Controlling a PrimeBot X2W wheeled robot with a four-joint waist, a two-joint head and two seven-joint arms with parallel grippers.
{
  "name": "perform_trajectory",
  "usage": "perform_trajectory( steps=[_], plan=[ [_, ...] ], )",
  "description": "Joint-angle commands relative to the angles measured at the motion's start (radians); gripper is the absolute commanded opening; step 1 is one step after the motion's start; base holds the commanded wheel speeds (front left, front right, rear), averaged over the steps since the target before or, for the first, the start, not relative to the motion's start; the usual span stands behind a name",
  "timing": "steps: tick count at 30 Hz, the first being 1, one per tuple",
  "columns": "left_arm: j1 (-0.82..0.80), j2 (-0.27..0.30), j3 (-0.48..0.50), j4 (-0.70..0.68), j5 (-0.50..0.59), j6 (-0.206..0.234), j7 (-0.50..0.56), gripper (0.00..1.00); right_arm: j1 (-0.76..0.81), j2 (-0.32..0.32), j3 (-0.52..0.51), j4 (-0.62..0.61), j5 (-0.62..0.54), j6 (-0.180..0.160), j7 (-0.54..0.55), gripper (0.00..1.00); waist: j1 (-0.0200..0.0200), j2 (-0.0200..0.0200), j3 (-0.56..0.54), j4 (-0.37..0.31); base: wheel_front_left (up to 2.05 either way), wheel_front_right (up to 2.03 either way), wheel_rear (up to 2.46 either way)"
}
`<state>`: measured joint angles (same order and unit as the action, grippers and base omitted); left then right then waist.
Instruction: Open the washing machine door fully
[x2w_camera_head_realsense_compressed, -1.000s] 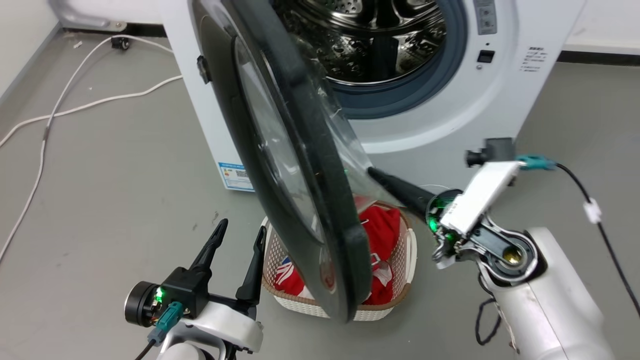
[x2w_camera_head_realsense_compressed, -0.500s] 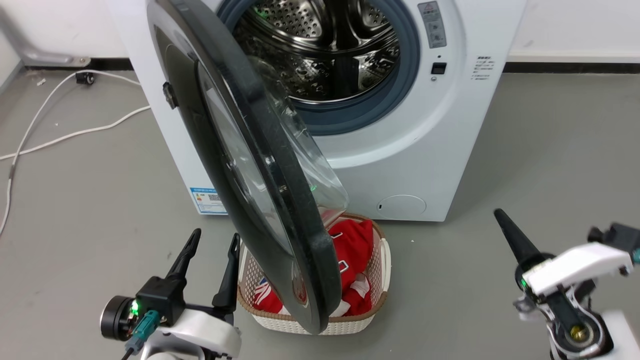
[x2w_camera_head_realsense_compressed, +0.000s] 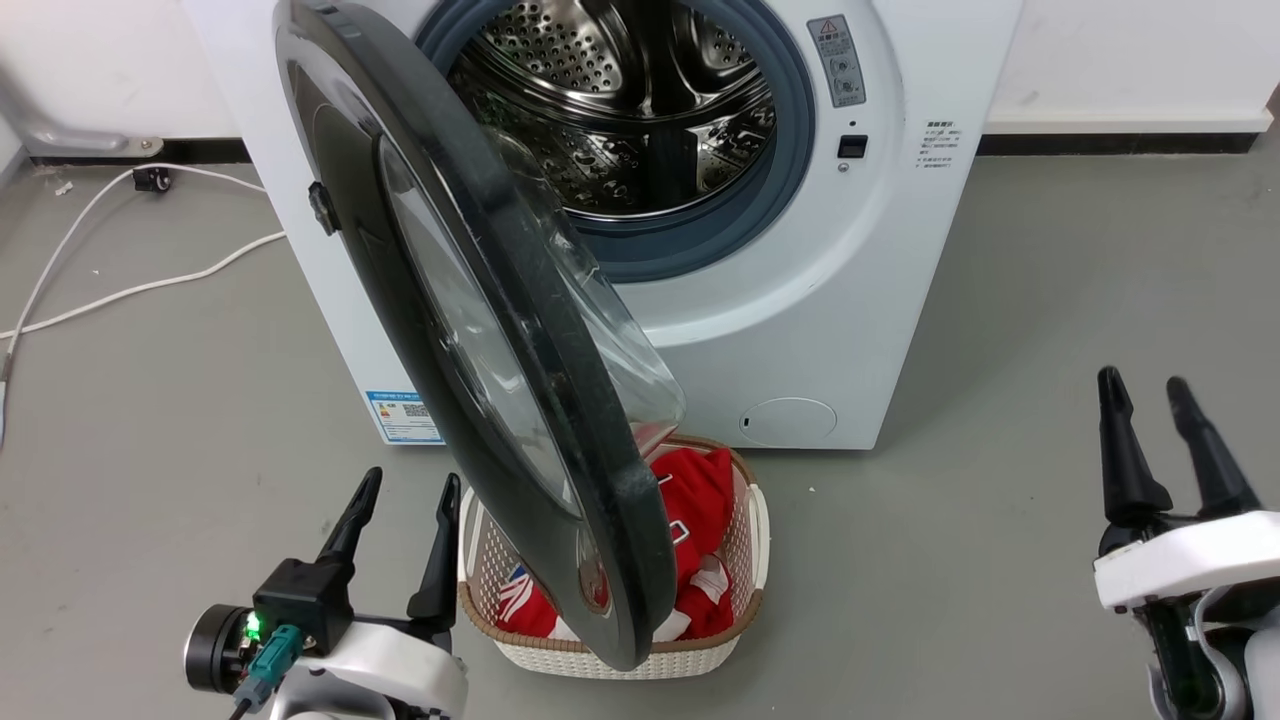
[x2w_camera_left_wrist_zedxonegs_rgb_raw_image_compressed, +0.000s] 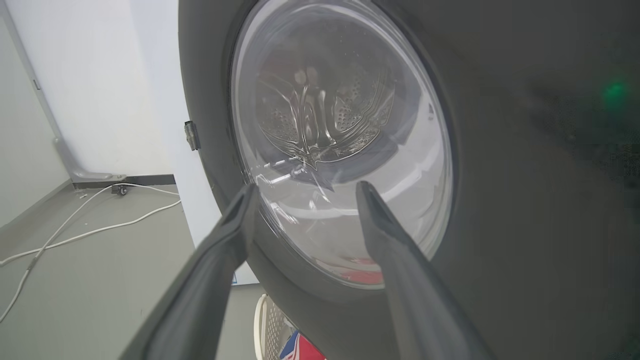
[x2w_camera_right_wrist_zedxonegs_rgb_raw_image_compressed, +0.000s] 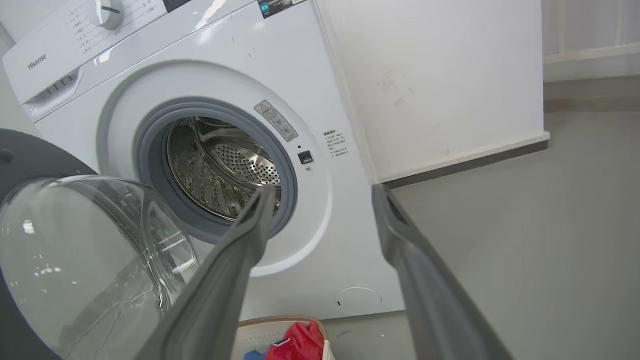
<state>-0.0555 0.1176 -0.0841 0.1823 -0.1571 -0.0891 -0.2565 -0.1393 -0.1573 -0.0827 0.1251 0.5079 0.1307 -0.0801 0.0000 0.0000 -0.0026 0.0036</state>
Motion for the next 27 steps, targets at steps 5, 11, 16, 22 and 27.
perform_trajectory(
  steps=[5, 11, 16, 22, 27],
  plan=[
    [0.004, 0.008, -0.003, -0.006, -0.005, 0.008, 0.006, 1.0, 0.043, 0.041, -0.023, -0.083, -0.208, 0.0, 0.017, 1.0, 0.0, 0.0, -0.001, -0.001, 0.0, 0.0, 0.0],
    [0.001, 0.013, -0.01, -0.003, -0.008, 0.009, 0.004, 1.0, 0.114, 0.07, 0.016, -0.1, -0.332, 0.0, 0.034, 1.0, 0.0, 0.0, -0.002, 0.001, 0.0, 0.0, 0.0],
    [0.005, 0.016, -0.015, 0.001, -0.011, 0.011, 0.006, 1.0, 0.148, 0.085, 0.043, -0.078, -0.37, 0.0, 0.007, 1.0, 0.0, 0.0, -0.008, 0.001, 0.0, 0.0, 0.0],
    [0.011, 0.021, -0.019, -0.004, -0.014, 0.017, 0.012, 1.0, 0.157, 0.096, 0.044, -0.064, -0.377, 0.0, -0.002, 1.0, 0.0, 0.0, -0.01, -0.001, 0.0, 0.0, 0.0],
    [0.009, 0.023, -0.019, -0.009, -0.019, 0.022, 0.016, 1.0, 0.154, 0.1, 0.04, -0.059, -0.389, 0.0, -0.005, 1.0, 0.0, 0.0, -0.009, -0.002, 0.0, 0.0, 0.0]
  ],
)
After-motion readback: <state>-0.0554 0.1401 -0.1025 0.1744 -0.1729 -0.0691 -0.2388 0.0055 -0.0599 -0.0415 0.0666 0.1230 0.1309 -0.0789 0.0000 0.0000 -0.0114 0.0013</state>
